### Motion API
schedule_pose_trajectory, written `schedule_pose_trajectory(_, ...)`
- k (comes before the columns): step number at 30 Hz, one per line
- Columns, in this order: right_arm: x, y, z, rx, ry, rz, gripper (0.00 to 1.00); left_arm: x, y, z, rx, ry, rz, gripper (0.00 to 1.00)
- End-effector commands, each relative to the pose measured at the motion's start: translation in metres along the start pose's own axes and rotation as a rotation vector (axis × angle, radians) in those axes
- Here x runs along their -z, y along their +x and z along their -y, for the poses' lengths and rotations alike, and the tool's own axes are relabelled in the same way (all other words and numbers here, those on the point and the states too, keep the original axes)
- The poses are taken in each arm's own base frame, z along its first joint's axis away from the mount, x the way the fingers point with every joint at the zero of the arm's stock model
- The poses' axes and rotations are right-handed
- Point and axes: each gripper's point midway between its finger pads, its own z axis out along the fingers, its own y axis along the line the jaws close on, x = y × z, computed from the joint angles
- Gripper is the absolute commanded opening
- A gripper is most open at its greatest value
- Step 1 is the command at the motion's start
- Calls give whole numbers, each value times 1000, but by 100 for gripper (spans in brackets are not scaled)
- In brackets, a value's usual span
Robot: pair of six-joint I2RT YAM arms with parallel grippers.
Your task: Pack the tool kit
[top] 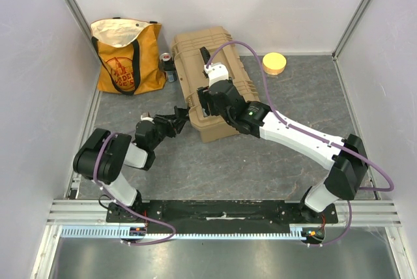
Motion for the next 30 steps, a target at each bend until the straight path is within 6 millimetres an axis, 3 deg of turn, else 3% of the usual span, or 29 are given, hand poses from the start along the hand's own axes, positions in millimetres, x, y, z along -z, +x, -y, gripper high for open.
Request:
schedule_pose_trajectory(1,-5,35,-2,45,4,-124,73,4,36,45,39,230,-133,27)
schedule_pose_trajectory(9,-5,35,1,56,15,-126,73,0,53,44,72,274,-196,27)
schedule_pose_trajectory(14,-5,36,1,57,18,-131,73,8,63,60,36,325,-219,30)
schedule_pose_trajectory(24,-5,35,1,56,20,-135,73,20,58,72,1,374,-165,33)
schedule_pose_trajectory(30,-5,37,1,54,20,-141,73,32,42,81,-67,414,-83,32)
